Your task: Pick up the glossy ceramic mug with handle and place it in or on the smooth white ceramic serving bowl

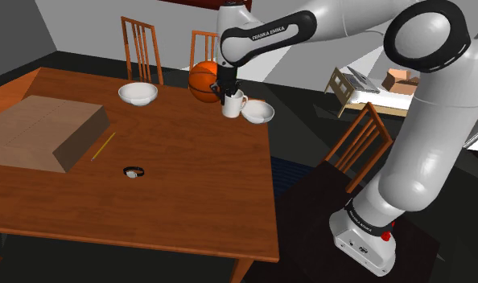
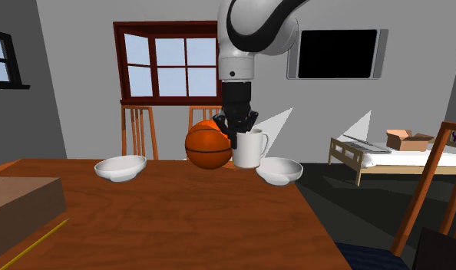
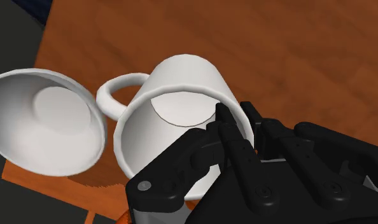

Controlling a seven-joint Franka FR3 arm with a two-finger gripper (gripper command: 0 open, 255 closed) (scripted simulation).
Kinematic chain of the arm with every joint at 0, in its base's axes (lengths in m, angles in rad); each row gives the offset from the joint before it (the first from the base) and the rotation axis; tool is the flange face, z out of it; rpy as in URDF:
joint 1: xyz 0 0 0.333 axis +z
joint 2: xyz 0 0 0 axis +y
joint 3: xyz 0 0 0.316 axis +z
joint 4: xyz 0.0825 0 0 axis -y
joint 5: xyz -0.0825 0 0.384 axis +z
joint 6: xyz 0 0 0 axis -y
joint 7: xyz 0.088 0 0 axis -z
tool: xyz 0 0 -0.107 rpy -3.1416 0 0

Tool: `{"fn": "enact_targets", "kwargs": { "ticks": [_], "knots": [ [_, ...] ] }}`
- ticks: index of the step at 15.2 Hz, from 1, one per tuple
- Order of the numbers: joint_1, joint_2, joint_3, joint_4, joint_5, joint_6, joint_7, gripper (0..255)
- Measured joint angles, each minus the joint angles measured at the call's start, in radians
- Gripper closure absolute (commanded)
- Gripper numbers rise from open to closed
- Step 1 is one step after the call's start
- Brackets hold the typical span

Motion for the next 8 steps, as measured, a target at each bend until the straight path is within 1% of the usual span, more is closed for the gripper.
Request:
{"fn": "enact_targets", "kwargs": {
  "ticks": [7,8],
  "knots": [
    [-0.102,0.002,-0.049,0.007,0.021,0.008,-0.159,255],
    [-0.115,0.013,-0.056,0.023,0.022,0.004,-0.181,255]
  ]
}}
